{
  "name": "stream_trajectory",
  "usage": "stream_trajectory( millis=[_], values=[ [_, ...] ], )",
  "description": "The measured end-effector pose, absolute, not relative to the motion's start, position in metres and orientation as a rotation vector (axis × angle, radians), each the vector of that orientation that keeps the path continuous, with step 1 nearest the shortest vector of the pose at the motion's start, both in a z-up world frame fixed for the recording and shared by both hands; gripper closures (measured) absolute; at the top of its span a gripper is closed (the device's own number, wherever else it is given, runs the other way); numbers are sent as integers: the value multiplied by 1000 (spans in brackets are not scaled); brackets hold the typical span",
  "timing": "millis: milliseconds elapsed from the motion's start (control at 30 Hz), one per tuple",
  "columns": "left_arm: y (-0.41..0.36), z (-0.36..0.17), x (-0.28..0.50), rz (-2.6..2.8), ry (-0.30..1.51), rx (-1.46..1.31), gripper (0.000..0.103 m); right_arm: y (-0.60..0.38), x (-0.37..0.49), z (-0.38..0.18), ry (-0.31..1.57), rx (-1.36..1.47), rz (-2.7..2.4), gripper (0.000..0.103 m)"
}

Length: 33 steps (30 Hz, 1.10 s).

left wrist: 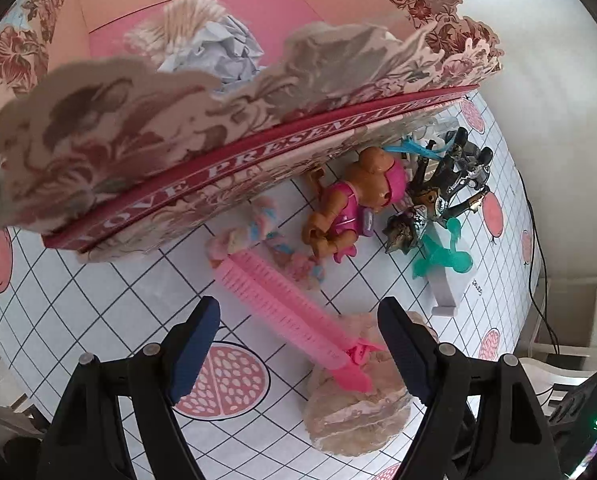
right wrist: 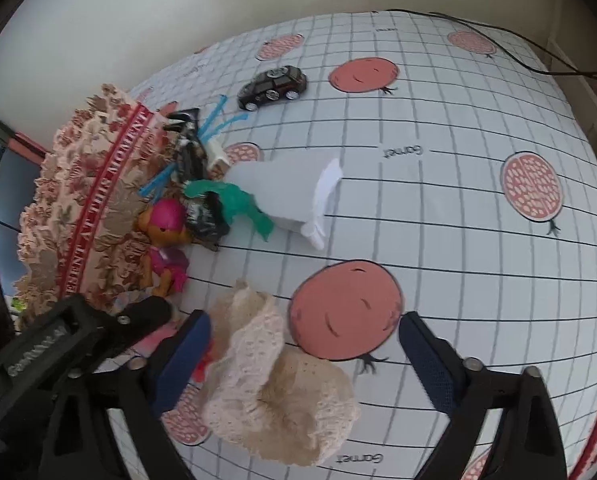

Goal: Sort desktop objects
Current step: 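Grasp the pink hair roller with the left tool while the right tool grasps the lace cloth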

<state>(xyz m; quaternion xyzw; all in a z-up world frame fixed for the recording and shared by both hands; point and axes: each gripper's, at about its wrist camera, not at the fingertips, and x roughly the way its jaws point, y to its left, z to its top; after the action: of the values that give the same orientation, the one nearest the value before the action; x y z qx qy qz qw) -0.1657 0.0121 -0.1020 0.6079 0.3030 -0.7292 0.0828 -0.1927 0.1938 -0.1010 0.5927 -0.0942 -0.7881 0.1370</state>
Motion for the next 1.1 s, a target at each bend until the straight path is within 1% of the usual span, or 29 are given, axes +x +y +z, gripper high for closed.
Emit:
stream_trajectory(
  millis=[33,100,133,233,267,300,500,600,633,733,800,833,867,900,933,967,1100],
  values=[
    [12,-102,-165,-2181,909,1810,21,193,-192,-100,-284,1702,-2271,19],
    [13,-100,-164,-2188,914,1800,21,190,-191,-97,-293,1689,-2261,30],
    [13,-99,-163,-2192,912,1795,21,189,-190,-96,-295,1680,-2260,33],
    [14,-97,-160,-2207,909,1774,22,184,-189,-98,-311,1670,-2246,46],
    [15,-96,-159,-2211,910,1772,22,184,-189,-100,-323,1671,-2234,53],
    [15,-96,-158,-2212,914,1772,22,184,-189,-101,-338,1670,-2227,56],
    [20,-100,-152,-2200,938,1789,27,181,-189,-107,-352,1676,-2207,66],
    [23,-103,-150,-2191,963,1806,33,178,-188,-109,-345,1687,-2189,67],
    [24,-104,-149,-2191,968,1809,37,176,-188,-110,-341,1696,-2177,67],
    [28,-106,-147,-2187,961,1813,39,174,-187,-114,-324,1706,-2167,68],
    [31,-106,-145,-2190,950,1811,41,173,-186,-115,-320,1706,-2164,76],
    [32,-106,-144,-2192,947,1810,41,172,-187,-115,-321,1704,-2165,78],
    [32,-106,-144,-2193,946,1808,41,172,-187,-114,-316,1699,-2168,82],
    [33,-106,-143,-2194,949,1805,42,172,-187,-113,-306,1695,-2169,83],
    [33,-106,-142,-2195,952,1803,48,171,-186,-113,-297,1693,-2169,85],
    [34,-106,-141,-2198,958,1799,50,170,-186,-112,-287,1694,-2168,87],
    [37,-105,-138,-2203,958,1795,50,168,-186,-111,-265,1706,-2168,88]
  ],
)
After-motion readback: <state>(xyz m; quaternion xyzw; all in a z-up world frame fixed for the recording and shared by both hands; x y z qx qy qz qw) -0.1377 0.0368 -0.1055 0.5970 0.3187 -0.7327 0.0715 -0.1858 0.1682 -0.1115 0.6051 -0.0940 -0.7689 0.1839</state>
